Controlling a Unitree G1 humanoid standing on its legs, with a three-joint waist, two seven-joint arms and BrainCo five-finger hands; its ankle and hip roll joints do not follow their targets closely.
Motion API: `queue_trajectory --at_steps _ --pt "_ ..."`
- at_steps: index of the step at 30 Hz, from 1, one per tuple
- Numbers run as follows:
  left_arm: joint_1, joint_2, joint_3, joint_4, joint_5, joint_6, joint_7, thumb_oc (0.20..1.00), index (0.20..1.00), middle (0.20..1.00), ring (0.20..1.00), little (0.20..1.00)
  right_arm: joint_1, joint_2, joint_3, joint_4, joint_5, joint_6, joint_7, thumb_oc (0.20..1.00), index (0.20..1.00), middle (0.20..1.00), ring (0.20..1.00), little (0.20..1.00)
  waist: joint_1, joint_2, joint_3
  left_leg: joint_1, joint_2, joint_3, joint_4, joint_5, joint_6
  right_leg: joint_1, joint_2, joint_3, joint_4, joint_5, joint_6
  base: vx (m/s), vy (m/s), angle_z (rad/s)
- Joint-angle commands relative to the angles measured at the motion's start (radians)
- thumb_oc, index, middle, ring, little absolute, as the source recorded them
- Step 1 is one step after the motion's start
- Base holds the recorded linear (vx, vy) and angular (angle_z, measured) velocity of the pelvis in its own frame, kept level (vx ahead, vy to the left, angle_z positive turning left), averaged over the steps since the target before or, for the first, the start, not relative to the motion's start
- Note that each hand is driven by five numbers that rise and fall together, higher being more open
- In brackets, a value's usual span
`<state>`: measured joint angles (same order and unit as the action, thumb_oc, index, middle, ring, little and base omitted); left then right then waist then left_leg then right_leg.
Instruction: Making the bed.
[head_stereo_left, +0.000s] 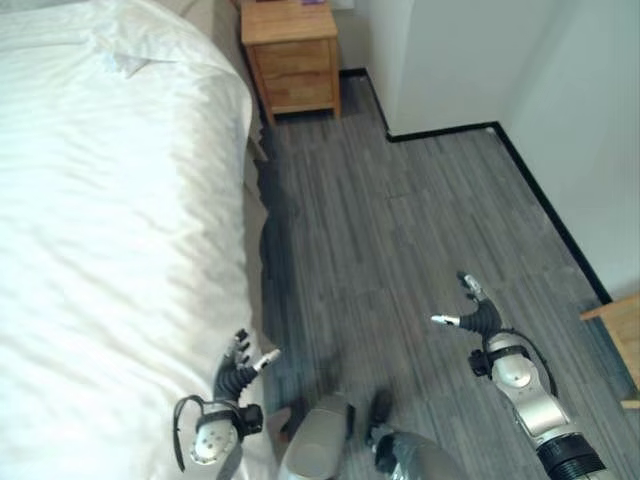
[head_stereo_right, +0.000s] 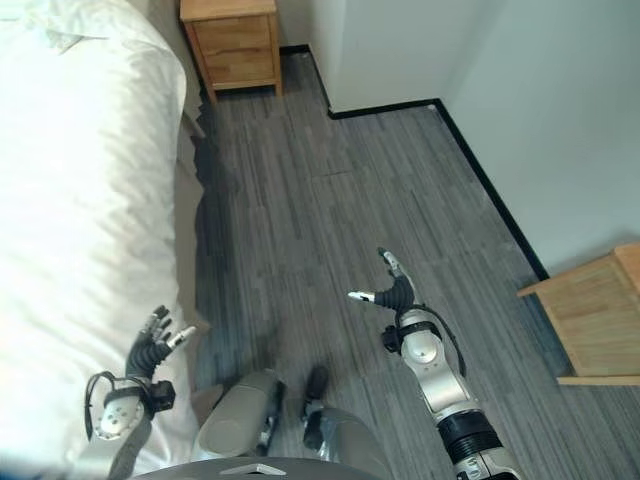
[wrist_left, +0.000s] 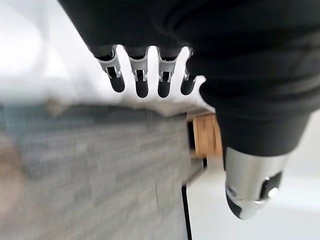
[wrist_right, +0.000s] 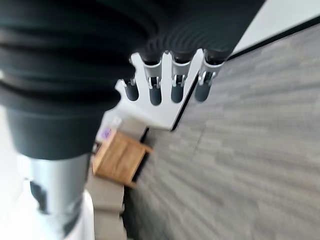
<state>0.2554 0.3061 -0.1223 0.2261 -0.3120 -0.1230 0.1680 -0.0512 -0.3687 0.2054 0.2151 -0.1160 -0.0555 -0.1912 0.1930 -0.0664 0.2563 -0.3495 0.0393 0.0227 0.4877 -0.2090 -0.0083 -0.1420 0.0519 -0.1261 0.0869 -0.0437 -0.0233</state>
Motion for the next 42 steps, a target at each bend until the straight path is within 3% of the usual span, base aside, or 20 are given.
queue_trajectory --at_steps 1,3,6,9,10,11,13,17,19,21,24,29,30,32,33,34,37,39,40,42 --pt "-0.073 -0.001 0.023 -0.058 -0.01 -0.051 -0.02 1.0 1.0 1.0 1.0 1.0 0.033 -0.054 -0.039 -0.12 0.002 -0.038 -0.01 1.0 1.0 1.0 1.0 1.0 -0.026 0.048 -0.017 0.057 -0.043 0.022 -0.305 0.2 -0.02 0.207 -0.106 0.016 -0.174 -0.057 0.098 0.47 0.145 -0.4" --pt "-0.072 -0.01 0.022 -0.057 -0.007 -0.048 -0.023 1.0 1.0 1.0 1.0 1.0 0.024 -0.05 -0.042 -0.104 -0.021 -0.028 -0.015 1.0 1.0 1.0 1.0 1.0 -0.008 0.063 -0.035 0.034 -0.052 0.061 -0.402 0.277 -0.036 0.26 -0.086 0.009 -0.174 -0.097 0.099 0.52 0.169 -0.06" --pt "-0.064 -0.015 0.02 -0.049 0.0 -0.044 -0.028 1.0 1.0 1.0 1.0 1.0 0.045 -0.031 -0.047 -0.114 -0.063 -0.024 -0.001 1.0 1.0 1.0 1.0 1.0 -0.005 0.034 -0.066 0.103 -0.083 0.018 -0.501 0.289 -0.005 0.314 -0.111 -0.013 -0.161 -0.107 0.125 0.53 0.197 0.12" --pt "-0.071 0.003 0.007 -0.051 0.007 -0.036 -0.032 1.0 1.0 1.0 1.0 1.0 0.058 -0.006 -0.048 -0.109 -0.081 -0.026 -0.001 1.0 1.0 1.0 1.0 1.0 -0.01 0.0 -0.071 0.174 -0.09 -0.011 -0.531 0.267 0.016 0.273 -0.14 -0.016 0.065 -0.124 0.157 0.35 0.165 0.1" --pt "-0.084 0.015 0.002 -0.045 0.016 -0.027 -0.028 1.0 1.0 1.0 1.0 1.0 0.055 -0.004 -0.04 -0.104 -0.092 -0.022 0.002 1.0 1.0 1.0 1.0 1.0 -0.019 -0.001 -0.065 0.209 -0.086 -0.013 -0.534 0.251 0.025 0.225 -0.151 -0.015 0.189 -0.082 0.178 0.45 0.283 0.29" --pt "-0.11 0.04 -0.008 -0.045 0.036 -0.021 -0.009 1.0 1.0 1.0 1.0 1.0 0.043 0.003 -0.028 -0.105 -0.094 -0.015 0.001 1.0 1.0 1.0 1.0 1.0 -0.047 0.014 -0.043 0.272 -0.076 -0.036 -0.549 0.234 0.047 0.123 -0.161 0.009 0.42 0.038 0.192 0.48 0.301 0.46" --pt "-0.121 0.055 -0.003 -0.06 0.046 -0.023 -0.002 1.0 1.0 1.0 1.0 1.0 0.049 0.012 -0.035 -0.113 -0.089 -0.02 -0.005 1.0 1.0 1.0 1.0 1.0 -0.063 0.042 -0.037 0.307 -0.044 -0.058 -0.568 0.225 0.05 0.039 -0.16 -0.002 0.553 0.057 0.183 0.38 0.175 0.64" --pt "-0.143 0.062 -0.001 -0.07 0.043 -0.027 0.01 1.0 1.0 1.0 1.0 1.0 0.072 0.013 -0.07 -0.118 -0.084 -0.013 -0.027 1.0 1.0 1.0 1.0 1.0 -0.098 0.044 -0.024 0.341 -0.029 -0.101 -0.575 0.2 0.027 -0.056 -0.146 -0.048 0.424 -0.013 0.151 0.28 -0.023 0.45" --pt "-0.143 0.063 -0.001 -0.066 0.046 -0.027 0.006 1.0 1.0 1.0 1.0 1.0 0.074 0.013 -0.083 -0.107 -0.076 -0.01 -0.036 1.0 1.0 1.0 1.0 1.0 -0.125 0.038 -0.02 0.364 -0.026 -0.13 -0.575 0.176 0.006 -0.053 -0.13 -0.056 0.216 -0.03 0.142 0.48 -0.144 0.63" --pt "-0.143 0.059 0.004 -0.061 0.056 -0.024 -0.003 1.0 1.0 1.0 1.0 1.0 0.079 0.006 -0.1 -0.091 -0.075 0.001 -0.049 1.0 1.0 1.0 1.0 1.0 -0.152 0.026 -0.02 0.396 -0.033 -0.175 -0.575 0.147 -0.012 -0.072 -0.099 0.026 -0.015 0.023 0.151 0.57 -0.174 0.9" --pt "-0.149 0.062 0.018 -0.045 0.061 -0.027 0.0 1.0 1.0 1.0 1.0 1.0 0.089 -0.005 -0.109 -0.084 -0.089 0.008 -0.051 1.0 1.0 1.0 1.0 1.0 -0.163 0.02 -0.019 0.429 -0.019 -0.216 -0.575 0.119 -0.026 -0.101 -0.084 0.066 -0.068 0.08 0.169 0.35 -0.152 1.1" --pt "-0.117 0.054 0.039 -0.047 0.07 -0.03 -0.001 1.0 1.0 1.0 1.0 1.0 0.106 -0.003 -0.106 -0.093 -0.087 -0.001 -0.04 1.0 1.0 1.0 1.0 1.0 -0.161 0.005 -0.043 0.493 0.036 -0.216 -0.574 0.063 -0.044 -0.059 -0.085 0.026 -0.068 0.076 0.143 0.35 -0.216 0.35" --pt "-0.104 0.05 0.051 -0.045 0.067 -0.032 0.001 1.0 1.0 1.0 1.0 1.0 0.101 0.002 -0.103 -0.088 -0.073 -0.009 -0.037 1.0 1.0 1.0 1.0 1.0 -0.161 0.006 -0.055 0.493 0.061 -0.207 -0.525 0.069 -0.06 -0.039 -0.075 0.029 -0.067 0.068 0.137 0.33 -0.213 -0.34" --pt "-0.091 0.034 0.062 -0.058 0.031 -0.025 0.005 1.0 1.0 1.0 1.0 1.0 0.08 -0.005 -0.084 -0.07 -0.058 -0.012 -0.041 1.0 1.0 1.0 1.0 1.0 -0.133 0.013 -0.03 0.363 0.076 -0.168 -0.184 0.152 -0.077 0.046 -0.062 0.033 -0.086 0.039 0.095 0.3 -0.229 -0.46" --pt "-0.092 0.035 0.063 -0.059 0.031 -0.025 0.005 1.0 1.0 1.0 1.0 1.0 0.079 -0.004 -0.084 -0.07 -0.058 -0.012 -0.041 1.0 1.0 1.0 1.0 1.0 -0.136 0.009 -0.033 0.352 0.071 -0.172 -0.179 0.155 -0.076 0.04 -0.067 0.03 -0.088 0.043 0.096 0.19 -0.215 -0.35" --pt "-0.094 0.032 0.069 -0.08 0.008 -0.027 0.007 1.0 1.0 1.0 1.0 1.0 0.064 -0.022 -0.083 -0.082 -0.045 -0.017 -0.051 1.0 1.0 1.0 1.0 1.0 -0.107 -0.013 0.016 0.214 0.054 -0.164 0.064 0.238 -0.029 0.094 -0.077 0.042 -0.109 0.025 0.058 0.12 -0.133 -0.41" --pt "-0.107 0.032 0.066 -0.083 0.002 -0.028 0.015 1.0 1.0 1.0 1.0 1.0 0.056 -0.044 -0.09 -0.081 -0.044 -0.008 -0.062 1.0 1.0 1.0 1.0 1.0 -0.091 -0.025 0.04 0.102 0.059 -0.115 0.173 0.195 -0.01 0.13 -0.092 0.04 -0.133 0.011 0.049 0.18 -0.119 -0.21" --pt "-0.119 0.028 0.062 -0.079 -0.004 -0.029 0.019 1.0 1.0 1.0 1.0 1.0 0.046 -0.057 -0.094 -0.076 -0.043 0.001 -0.065 1.0 1.0 1.0 1.0 1.0 -0.075 -0.022 0.043 0.05 0.052 -0.065 0.104 0.152 -0.023 0.172 -0.102 0.042 -0.16 -0.008 0.057 0.38 0.069 -0.14" --pt "-0.115 0.019 0.058 -0.078 -0.002 -0.032 0.017 1.0 1.0 1.0 1.0 1.0 0.045 -0.065 -0.1 -0.077 -0.043 -0.001 -0.062 1.0 1.0 1.0 1.0 1.0 -0.066 -0.009 0.027 0.05 0.015 -0.031 -0.074 0.119 -0.029 0.198 -0.103 0.051 -0.172 -0.03 0.068 0.55 0.204 -0.02" --pt "-0.112 0.013 0.058 -0.077 0.003 -0.03 0.017 1.0 1.0 1.0 1.0 1.0 0.045 -0.068 -0.1 -0.069 -0.045 0.0 -0.063 1.0 1.0 1.0 1.0 1.0 -0.062 -0.004 0.012 0.06 -0.006 -0.018 -0.219 0.164 -0.032 0.207 -0.1 0.054 -0.174 -0.042 0.076 0.43 0.192 0.0"
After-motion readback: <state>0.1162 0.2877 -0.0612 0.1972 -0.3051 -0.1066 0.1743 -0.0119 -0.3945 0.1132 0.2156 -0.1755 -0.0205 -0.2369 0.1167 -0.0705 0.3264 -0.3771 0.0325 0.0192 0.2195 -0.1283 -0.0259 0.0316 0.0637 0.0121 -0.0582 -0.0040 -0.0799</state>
